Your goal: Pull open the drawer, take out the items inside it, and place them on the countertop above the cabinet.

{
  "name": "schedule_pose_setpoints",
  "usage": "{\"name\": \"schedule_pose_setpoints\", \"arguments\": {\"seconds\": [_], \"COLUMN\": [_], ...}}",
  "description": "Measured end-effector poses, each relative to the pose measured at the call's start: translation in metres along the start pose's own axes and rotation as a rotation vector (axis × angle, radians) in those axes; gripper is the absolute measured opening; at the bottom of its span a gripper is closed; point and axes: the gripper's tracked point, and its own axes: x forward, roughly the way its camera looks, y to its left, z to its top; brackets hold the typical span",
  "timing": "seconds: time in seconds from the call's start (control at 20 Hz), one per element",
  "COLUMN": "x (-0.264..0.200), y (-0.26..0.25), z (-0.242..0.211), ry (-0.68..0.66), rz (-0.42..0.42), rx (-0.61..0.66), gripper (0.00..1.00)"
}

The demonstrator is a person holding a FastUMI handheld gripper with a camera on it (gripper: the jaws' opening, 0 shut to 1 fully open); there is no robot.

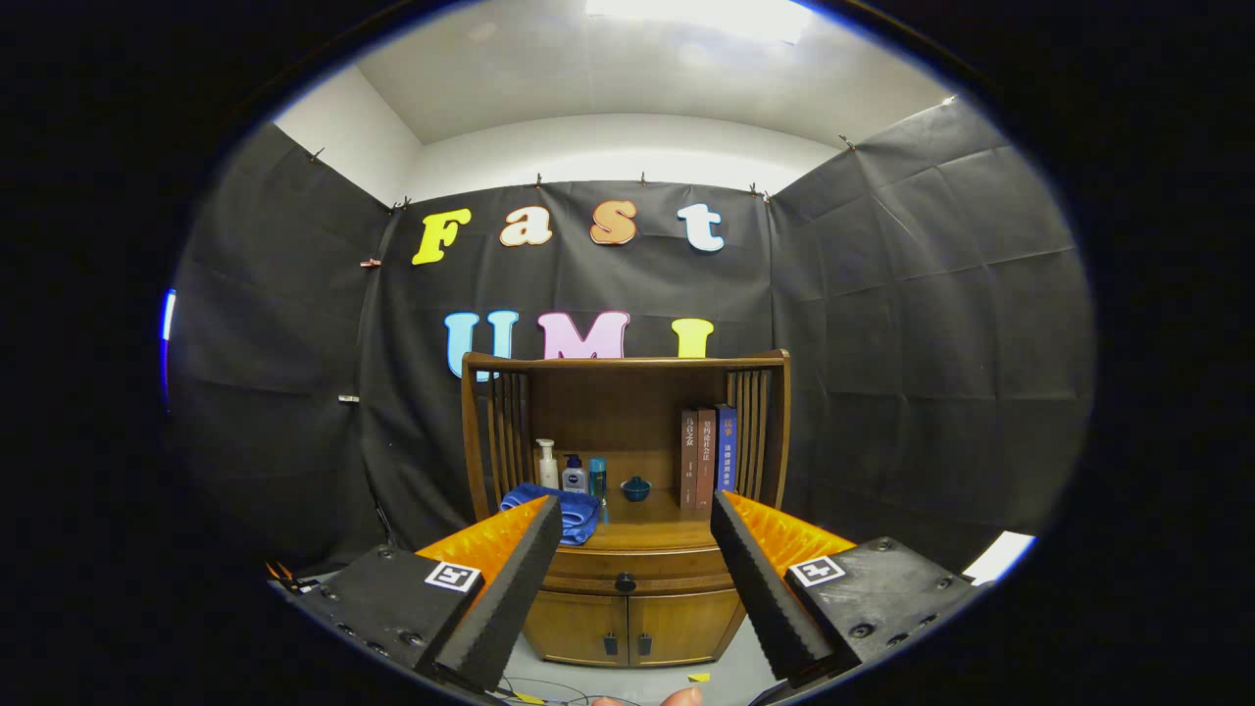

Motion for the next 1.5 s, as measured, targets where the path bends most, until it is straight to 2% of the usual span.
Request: {"name": "schedule_pose_setpoints", "arguments": {"seconds": [0.25,0.6,0.9,1.3,1.5], "x": [0.033,0.116,0.173,0.228,0.245], "y": [0.001,0.012,0.019,0.013,0.019], "z": [0.005,-0.038,-0.112,-0.253,-0.313], "ry": [-0.041,-0.065,-0.044,0.083,0.149], "rz": [-0.013,0.037,0.050,0.004,0.010], "rx": [0.013,0.015,0.052,0.026,0.039], "gripper": [0.98,0.98,0.98,0.99,0.99]}}
